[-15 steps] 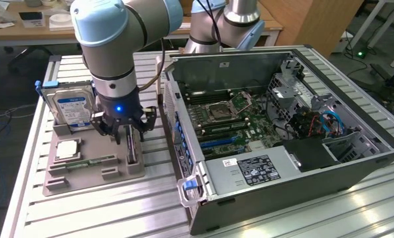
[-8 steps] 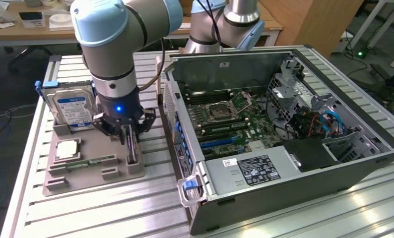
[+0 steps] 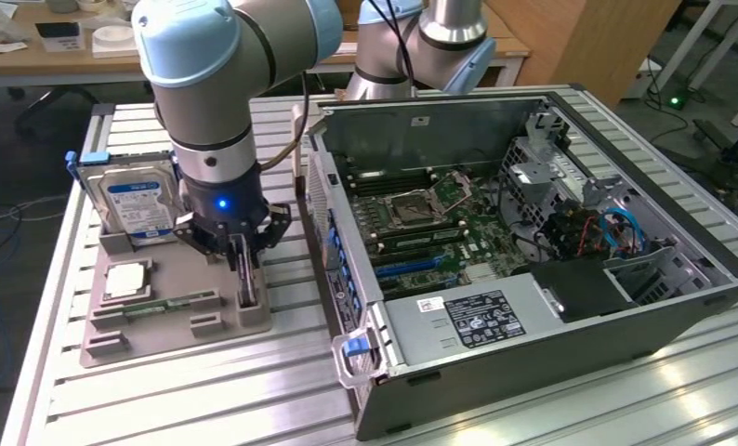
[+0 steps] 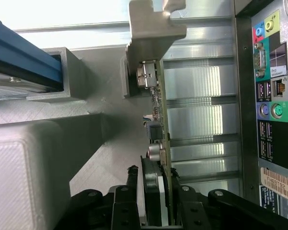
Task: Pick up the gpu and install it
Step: 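Pick up the gpu and move the gpu toward the slot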
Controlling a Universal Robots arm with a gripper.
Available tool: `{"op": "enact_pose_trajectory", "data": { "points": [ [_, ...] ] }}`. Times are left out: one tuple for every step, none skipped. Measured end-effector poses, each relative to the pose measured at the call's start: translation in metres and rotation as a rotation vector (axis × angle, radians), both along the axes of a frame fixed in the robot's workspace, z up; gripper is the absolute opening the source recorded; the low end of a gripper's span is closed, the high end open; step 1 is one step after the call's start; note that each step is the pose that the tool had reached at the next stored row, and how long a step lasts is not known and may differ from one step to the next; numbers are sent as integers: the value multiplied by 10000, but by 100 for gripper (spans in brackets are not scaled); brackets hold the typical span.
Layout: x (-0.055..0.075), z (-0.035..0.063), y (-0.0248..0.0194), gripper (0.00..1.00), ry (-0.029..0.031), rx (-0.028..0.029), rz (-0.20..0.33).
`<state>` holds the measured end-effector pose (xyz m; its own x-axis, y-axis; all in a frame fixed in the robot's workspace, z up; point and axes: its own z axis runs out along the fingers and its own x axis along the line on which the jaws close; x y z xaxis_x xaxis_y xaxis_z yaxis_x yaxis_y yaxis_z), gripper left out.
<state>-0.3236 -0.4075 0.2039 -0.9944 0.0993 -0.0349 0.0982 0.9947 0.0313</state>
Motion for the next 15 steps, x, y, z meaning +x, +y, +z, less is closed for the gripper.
{"op": "enact_pose_trajectory", "data": {
  "points": [
    [0, 0, 0, 36, 0, 0, 0],
    [1, -2, 0, 36, 0, 1, -1],
    [1, -3, 1, 36, -1, 1, -2],
    [3, -3, 1, 36, -1, 1, -2],
    [6, -4, 0, 36, -2, 2, 0],
    [9, -5, 0, 36, -2, 2, 0],
    [10, -5, 0, 36, 0, 1, -1],
    [11, -5, 0, 36, 0, 0, -1],
    [11, -5, 0, 36, 1, -1, -1],
    [12, -5, 0, 36, 1, -1, 0],
    [12, -6, 0, 36, 0, 0, 0],
    [12, -6, 0, 36, 1, -1, 0],
    [12, -6, 0, 36, 1, -1, 0],
    [13, -7, 0, 36, 1, 0, -1],
    [15, -8, 0, 36, -1, 1, 0]
  ]
}}
